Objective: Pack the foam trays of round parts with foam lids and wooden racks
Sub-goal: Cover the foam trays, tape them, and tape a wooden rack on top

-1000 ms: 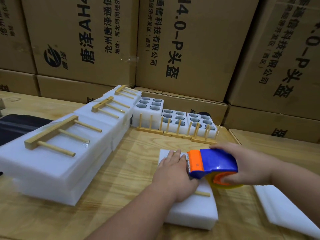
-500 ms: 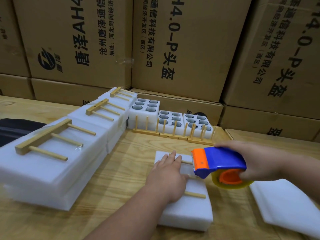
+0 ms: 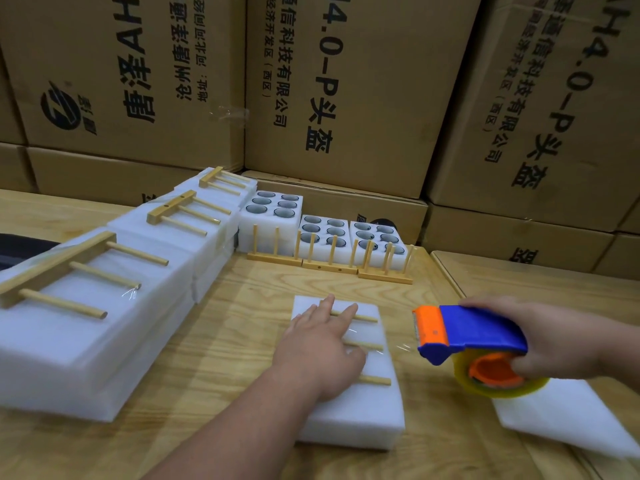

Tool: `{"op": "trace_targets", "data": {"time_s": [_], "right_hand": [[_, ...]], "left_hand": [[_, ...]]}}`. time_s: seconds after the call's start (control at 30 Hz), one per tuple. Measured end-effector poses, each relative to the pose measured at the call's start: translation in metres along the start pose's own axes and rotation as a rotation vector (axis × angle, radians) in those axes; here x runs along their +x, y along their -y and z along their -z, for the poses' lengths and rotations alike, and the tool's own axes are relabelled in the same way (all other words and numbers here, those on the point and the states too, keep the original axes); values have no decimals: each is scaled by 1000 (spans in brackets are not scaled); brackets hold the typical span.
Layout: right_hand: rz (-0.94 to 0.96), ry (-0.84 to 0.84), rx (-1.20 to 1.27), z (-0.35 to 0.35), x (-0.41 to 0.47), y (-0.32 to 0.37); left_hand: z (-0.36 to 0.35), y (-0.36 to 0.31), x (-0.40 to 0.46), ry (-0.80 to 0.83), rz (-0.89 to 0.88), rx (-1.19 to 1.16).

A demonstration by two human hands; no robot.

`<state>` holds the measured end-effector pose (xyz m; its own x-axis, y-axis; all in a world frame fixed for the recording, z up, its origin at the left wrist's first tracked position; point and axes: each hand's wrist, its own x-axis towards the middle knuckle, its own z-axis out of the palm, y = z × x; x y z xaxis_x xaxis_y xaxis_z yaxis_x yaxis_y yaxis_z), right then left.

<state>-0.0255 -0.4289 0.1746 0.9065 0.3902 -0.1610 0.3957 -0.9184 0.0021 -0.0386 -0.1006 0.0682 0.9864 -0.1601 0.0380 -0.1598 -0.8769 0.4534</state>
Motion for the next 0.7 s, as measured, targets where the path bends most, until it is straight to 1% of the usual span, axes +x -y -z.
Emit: {"op": "trace_targets", "data": {"time_s": [0.23, 0.43, 0.57, 0.7], "right_hand": [[39, 55, -184, -5, 16, 12], [97, 63, -281, -5, 35, 22], [112, 60, -294, -9, 41, 21], [75, 39, -237, -13, 30, 5]], "left_hand": [[6, -3, -3, 27, -3, -19], [5, -2, 1, 37, -7, 34], [5, -1, 1, 34, -4, 32], [6, -2, -1, 56, -5, 26]]}}
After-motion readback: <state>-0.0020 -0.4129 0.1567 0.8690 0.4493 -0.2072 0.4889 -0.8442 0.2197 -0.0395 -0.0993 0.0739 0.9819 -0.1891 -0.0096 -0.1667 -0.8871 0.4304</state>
